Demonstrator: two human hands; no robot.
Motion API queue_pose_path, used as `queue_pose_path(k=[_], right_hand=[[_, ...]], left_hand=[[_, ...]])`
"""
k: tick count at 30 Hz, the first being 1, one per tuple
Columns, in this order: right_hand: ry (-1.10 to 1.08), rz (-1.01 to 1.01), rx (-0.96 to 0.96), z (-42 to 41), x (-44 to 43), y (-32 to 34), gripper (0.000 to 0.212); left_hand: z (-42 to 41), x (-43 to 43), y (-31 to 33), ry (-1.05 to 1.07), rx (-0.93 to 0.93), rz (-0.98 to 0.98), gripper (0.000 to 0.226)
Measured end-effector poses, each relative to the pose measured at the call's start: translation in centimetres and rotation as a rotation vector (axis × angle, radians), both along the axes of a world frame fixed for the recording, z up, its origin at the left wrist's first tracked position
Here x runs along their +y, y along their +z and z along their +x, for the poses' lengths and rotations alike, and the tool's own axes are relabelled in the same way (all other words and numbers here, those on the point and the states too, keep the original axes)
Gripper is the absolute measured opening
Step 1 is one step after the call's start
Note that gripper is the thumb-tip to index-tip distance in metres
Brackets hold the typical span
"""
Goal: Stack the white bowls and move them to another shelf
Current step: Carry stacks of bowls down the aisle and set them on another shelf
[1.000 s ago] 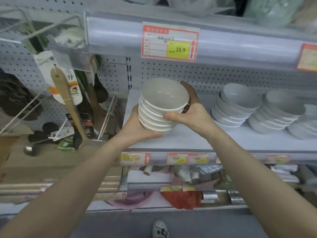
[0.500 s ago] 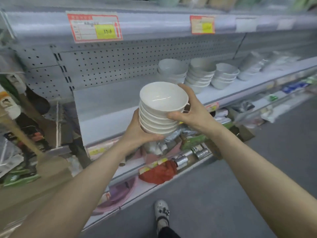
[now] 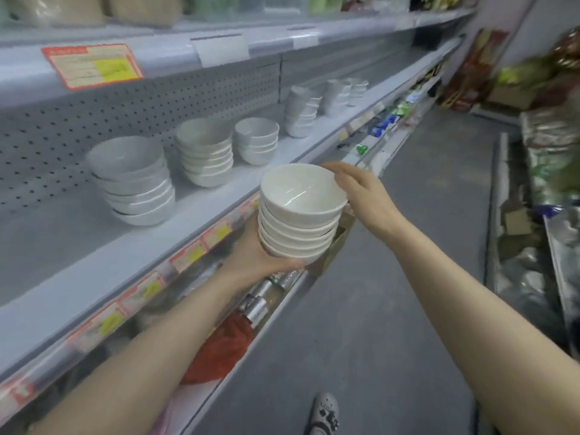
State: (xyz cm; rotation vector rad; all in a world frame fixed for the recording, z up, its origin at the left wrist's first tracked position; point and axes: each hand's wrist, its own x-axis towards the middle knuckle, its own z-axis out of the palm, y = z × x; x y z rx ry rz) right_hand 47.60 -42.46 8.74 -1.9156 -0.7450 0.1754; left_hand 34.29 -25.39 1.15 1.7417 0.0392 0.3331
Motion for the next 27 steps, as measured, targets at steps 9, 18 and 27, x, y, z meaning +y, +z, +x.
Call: queue_pose_path(k=[9,18,27], right_hand=[[-0.203,0.061,-0.03,17.5,-12.0,1.0,0.043],[-0.326,0.09,0.01,33.3,-20.5,1.3,0.042],[-0.453,0.123,0.011,51.2,-24.4,0.0,0.044]], left_hand=[[20.4,-9.7,1.2,-0.154,0.014,0.014,0.112],[38.3,-17.9,1.4,-0.271,0.026,0.034,0.08],[59.3,-19.6,0.0,-0.387,0.087,0.095,0.103]])
